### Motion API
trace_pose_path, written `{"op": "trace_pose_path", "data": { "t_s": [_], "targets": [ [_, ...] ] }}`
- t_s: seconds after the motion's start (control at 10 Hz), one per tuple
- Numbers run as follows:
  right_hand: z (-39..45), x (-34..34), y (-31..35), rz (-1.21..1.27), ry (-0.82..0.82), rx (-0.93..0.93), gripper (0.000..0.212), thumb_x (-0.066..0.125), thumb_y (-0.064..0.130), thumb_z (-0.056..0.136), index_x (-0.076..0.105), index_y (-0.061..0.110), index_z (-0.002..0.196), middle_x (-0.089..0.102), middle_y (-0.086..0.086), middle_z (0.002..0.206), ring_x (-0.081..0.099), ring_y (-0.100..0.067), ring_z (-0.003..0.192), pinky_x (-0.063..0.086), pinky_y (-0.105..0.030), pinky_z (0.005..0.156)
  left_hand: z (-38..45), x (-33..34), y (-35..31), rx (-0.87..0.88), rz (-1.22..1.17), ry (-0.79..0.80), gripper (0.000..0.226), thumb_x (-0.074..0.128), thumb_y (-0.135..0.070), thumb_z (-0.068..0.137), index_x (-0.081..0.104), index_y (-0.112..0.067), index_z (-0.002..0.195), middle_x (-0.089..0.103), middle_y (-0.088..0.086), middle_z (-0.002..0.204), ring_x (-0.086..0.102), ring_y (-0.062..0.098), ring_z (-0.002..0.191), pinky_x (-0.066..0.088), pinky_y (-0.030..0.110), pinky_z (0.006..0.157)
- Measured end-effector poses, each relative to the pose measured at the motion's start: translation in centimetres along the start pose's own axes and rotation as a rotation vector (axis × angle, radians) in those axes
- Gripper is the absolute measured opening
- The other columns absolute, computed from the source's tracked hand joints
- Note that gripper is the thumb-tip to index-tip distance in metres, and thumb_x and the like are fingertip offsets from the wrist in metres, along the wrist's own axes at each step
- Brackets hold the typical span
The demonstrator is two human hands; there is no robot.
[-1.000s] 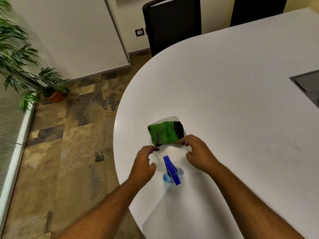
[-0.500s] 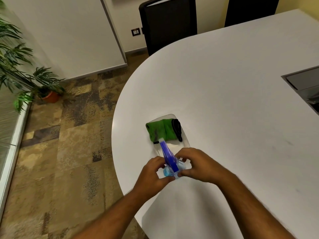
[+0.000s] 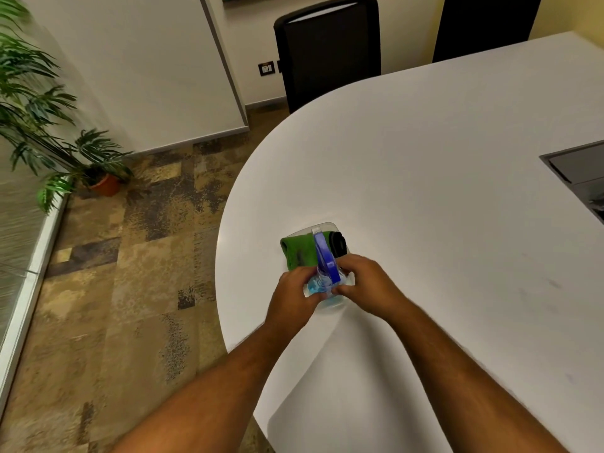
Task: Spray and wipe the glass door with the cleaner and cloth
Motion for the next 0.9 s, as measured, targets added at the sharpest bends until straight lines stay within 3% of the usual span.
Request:
{"op": "trace_pose_path", "data": {
  "t_s": [0.1,0.2,0.3,0.4,0.5,0.6,0.7,0.9],
  "targets": [
    [0.1,1.8,-1.5,0.005,-0.022,0.031,0.045,0.083,0.019,0.092,0.070,0.018,0.136,0.073,-0.005,0.132,0.062,-0.015,0.109,0.054,-0.031,0.095,-0.2,1.0,2.0,-0.060,0.009,-0.007,0.043,0.085,-0.032,0.088,0.071,-0.023,0.128,0.074,-0.008,0.115,0.072,0.009,0.100,0.052,0.004,0.073],
    [0.3,3.4,-2.8,0.007,-0.052,0.042,0.051,0.081,0.024,0.094,0.066,0.019,0.142,0.071,-0.004,0.137,0.064,-0.017,0.115,0.047,-0.024,0.091,-0.5,1.4,2.8,-0.083,-0.012,-0.020,0.048,0.082,-0.029,0.092,0.066,-0.021,0.136,0.074,-0.002,0.128,0.072,0.008,0.101,0.055,0.003,0.080],
    [0.4,3.5,-3.2,0.002,-0.064,0.046,0.055,0.083,0.026,0.093,0.063,0.021,0.144,0.070,-0.003,0.139,0.064,-0.014,0.115,0.045,-0.015,0.087,-1.0,0.9,2.8,-0.069,0.011,-0.023,0.054,0.081,-0.028,0.093,0.061,-0.022,0.142,0.069,-0.009,0.133,0.068,0.009,0.114,0.055,0.007,0.091],
    [-0.5,3.1,-3.1,-0.002,-0.095,0.049,0.064,0.086,0.026,0.089,0.060,0.023,0.147,0.067,-0.001,0.143,0.058,-0.005,0.110,0.038,-0.003,0.082,-3.0,-1.0,3.6,-0.100,0.114,-0.072,0.063,0.080,-0.025,0.093,0.054,-0.025,0.150,0.057,-0.017,0.135,0.053,0.003,0.124,0.038,0.002,0.097],
    [-1.7,2.9,-2.3,0.001,-0.118,0.055,0.067,0.086,0.027,0.089,0.057,0.024,0.149,0.064,-0.001,0.146,0.057,-0.005,0.112,0.043,-0.008,0.086,-4.8,-2.5,4.3,-0.103,0.159,-0.078,0.057,0.076,-0.022,0.095,0.056,-0.025,0.148,0.058,-0.009,0.145,0.052,0.012,0.134,0.039,0.017,0.106],
    [-4.1,2.4,-0.4,0.020,-0.190,0.049,0.068,0.085,0.028,0.089,0.055,0.024,0.150,0.063,0.000,0.146,0.056,-0.006,0.113,0.046,-0.017,0.088,-7.7,-5.1,4.4,-0.067,0.167,-0.102,0.046,0.073,-0.015,0.095,0.063,-0.023,0.139,0.060,-0.004,0.145,0.052,0.019,0.138,0.034,0.019,0.107],
    [-6.3,2.5,0.7,0.043,-0.236,0.055,0.069,0.085,0.027,0.089,0.054,0.023,0.151,0.063,-0.001,0.145,0.057,-0.007,0.111,0.045,-0.015,0.083,-10.2,-7.0,4.3,-0.037,0.146,-0.145,0.044,0.072,-0.013,0.095,0.064,-0.021,0.137,0.059,-0.004,0.145,0.050,0.019,0.138,0.032,0.018,0.108],
    [-12.2,6.8,6.2,0.033,-0.250,0.020,0.071,0.085,0.025,0.091,0.051,0.018,0.153,0.061,-0.006,0.149,0.061,-0.014,0.118,0.047,-0.022,0.094,-17.6,-13.1,3.7,0.055,0.168,-0.303,0.040,0.072,-0.017,0.096,0.066,-0.023,0.135,0.058,-0.007,0.144,0.049,0.015,0.136,0.039,0.024,0.110]
  ]
}}
Point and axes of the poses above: each hand's wrist, its own z-axis towards the middle knuckle, its own x-axis out of the palm, y = z × x, the point moved 9 cm from there along z, towards the middle knuckle
